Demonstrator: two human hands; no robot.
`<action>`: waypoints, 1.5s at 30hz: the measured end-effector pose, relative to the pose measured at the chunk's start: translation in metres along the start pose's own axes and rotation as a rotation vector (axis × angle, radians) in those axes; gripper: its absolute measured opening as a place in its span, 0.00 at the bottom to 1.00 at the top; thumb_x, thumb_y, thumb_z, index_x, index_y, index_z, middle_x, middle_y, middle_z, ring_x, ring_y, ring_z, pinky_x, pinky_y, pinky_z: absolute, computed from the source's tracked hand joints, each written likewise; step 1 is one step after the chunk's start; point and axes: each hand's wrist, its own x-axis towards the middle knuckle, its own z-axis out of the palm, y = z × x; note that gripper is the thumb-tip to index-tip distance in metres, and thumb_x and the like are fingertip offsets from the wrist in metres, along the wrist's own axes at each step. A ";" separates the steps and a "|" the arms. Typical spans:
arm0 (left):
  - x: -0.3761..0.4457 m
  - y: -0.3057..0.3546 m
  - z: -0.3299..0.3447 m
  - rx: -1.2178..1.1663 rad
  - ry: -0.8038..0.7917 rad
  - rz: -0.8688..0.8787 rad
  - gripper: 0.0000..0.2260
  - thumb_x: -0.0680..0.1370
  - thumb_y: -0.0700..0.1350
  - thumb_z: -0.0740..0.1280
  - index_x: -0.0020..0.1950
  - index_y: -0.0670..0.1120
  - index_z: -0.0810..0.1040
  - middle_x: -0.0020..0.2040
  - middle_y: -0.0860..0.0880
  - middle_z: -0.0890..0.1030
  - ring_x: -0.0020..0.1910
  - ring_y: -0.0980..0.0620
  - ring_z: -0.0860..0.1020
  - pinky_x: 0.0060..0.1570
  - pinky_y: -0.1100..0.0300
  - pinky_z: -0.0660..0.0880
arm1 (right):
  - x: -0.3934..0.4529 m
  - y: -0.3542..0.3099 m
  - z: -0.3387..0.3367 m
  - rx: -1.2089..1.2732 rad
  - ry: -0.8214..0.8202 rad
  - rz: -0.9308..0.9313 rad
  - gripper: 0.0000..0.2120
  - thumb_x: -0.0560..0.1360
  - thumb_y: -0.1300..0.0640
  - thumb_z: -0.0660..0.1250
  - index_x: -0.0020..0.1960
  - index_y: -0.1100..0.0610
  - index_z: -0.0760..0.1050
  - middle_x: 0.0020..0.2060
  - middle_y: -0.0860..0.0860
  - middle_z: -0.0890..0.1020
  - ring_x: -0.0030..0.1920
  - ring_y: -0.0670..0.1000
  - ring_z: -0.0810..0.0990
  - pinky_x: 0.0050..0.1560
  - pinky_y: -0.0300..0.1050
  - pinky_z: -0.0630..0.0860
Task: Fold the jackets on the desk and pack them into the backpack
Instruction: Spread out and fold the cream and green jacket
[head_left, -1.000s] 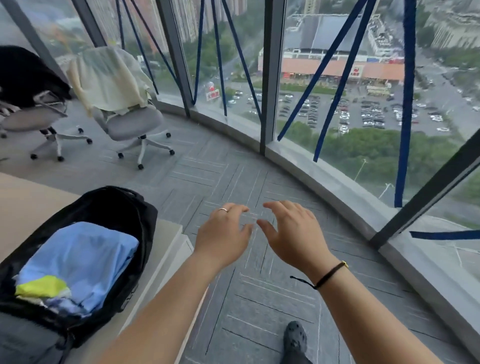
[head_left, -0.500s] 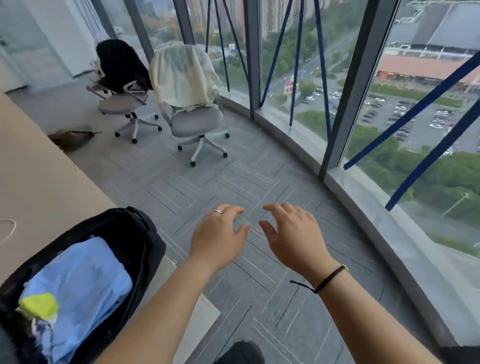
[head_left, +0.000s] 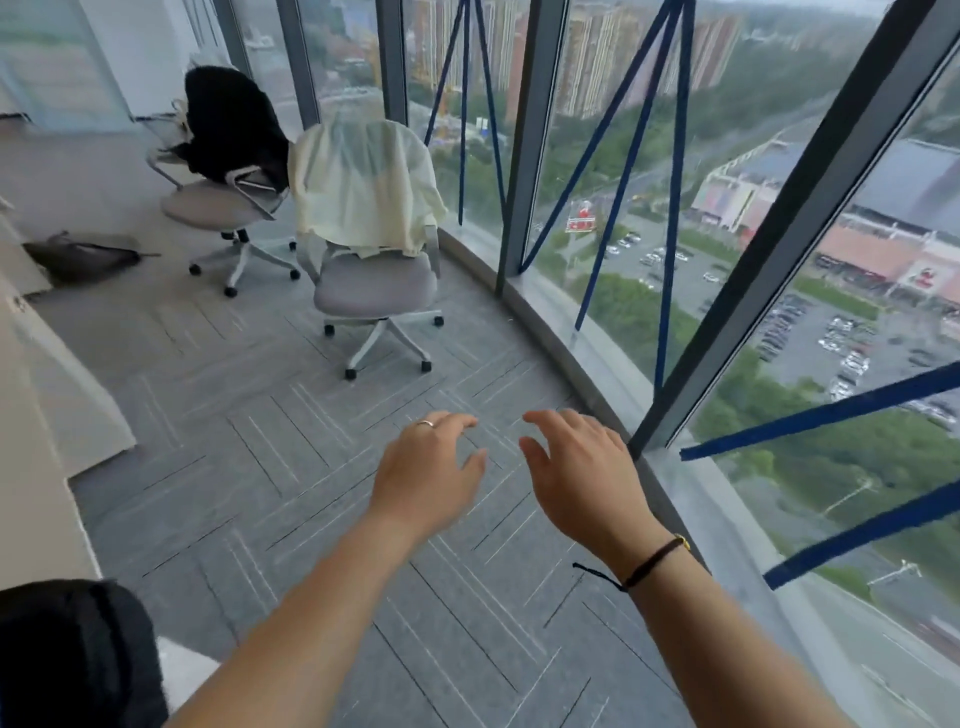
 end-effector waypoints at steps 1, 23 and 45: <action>0.018 -0.001 -0.003 0.004 0.011 0.004 0.18 0.81 0.54 0.64 0.70 0.52 0.73 0.68 0.53 0.75 0.66 0.52 0.73 0.64 0.52 0.73 | 0.020 0.001 0.001 0.004 0.000 -0.004 0.18 0.83 0.45 0.57 0.71 0.48 0.71 0.64 0.47 0.79 0.65 0.52 0.75 0.66 0.51 0.68; 0.465 -0.066 -0.012 0.151 0.214 -0.265 0.19 0.80 0.54 0.65 0.70 0.52 0.73 0.68 0.53 0.74 0.66 0.51 0.73 0.61 0.52 0.73 | 0.528 0.048 0.079 0.134 -0.132 -0.302 0.18 0.82 0.43 0.56 0.69 0.49 0.70 0.61 0.47 0.79 0.63 0.53 0.75 0.62 0.50 0.68; 0.904 -0.269 -0.061 -0.019 0.208 -0.282 0.17 0.80 0.55 0.65 0.69 0.55 0.73 0.68 0.56 0.73 0.65 0.52 0.72 0.61 0.53 0.73 | 0.988 -0.010 0.154 0.059 -0.091 -0.232 0.19 0.82 0.43 0.57 0.71 0.47 0.69 0.64 0.47 0.78 0.66 0.52 0.74 0.64 0.49 0.68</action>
